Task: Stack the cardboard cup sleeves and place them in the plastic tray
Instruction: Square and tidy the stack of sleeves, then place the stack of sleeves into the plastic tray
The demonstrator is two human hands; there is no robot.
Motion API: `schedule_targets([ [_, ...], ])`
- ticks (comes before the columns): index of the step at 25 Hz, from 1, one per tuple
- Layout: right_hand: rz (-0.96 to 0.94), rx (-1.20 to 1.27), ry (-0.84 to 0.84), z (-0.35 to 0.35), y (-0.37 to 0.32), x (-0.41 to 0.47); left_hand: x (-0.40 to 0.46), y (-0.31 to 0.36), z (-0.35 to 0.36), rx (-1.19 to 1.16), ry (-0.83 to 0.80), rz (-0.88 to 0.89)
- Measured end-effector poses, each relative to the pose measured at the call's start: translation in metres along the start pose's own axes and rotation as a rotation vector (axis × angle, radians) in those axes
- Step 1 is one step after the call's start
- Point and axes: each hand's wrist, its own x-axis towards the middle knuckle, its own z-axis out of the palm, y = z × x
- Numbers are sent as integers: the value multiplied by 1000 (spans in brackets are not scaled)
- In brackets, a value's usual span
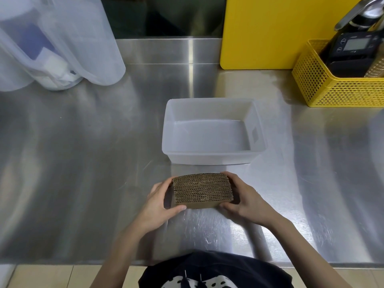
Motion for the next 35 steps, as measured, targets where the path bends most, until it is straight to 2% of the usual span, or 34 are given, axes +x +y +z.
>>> schedule_targets([
  [8,-13,-16,147,-13,4,-4,18,20,0,26,4,43],
  [16,55,21,129,-9,10,-3,23,22,5,16,-31,10],
  [25,20,57,161,-10,1,-8,21,28,0,77,-38,15],
  [35,-19,273,161,-35,-22,-15,8,51,-24,-101,-16,103],
])
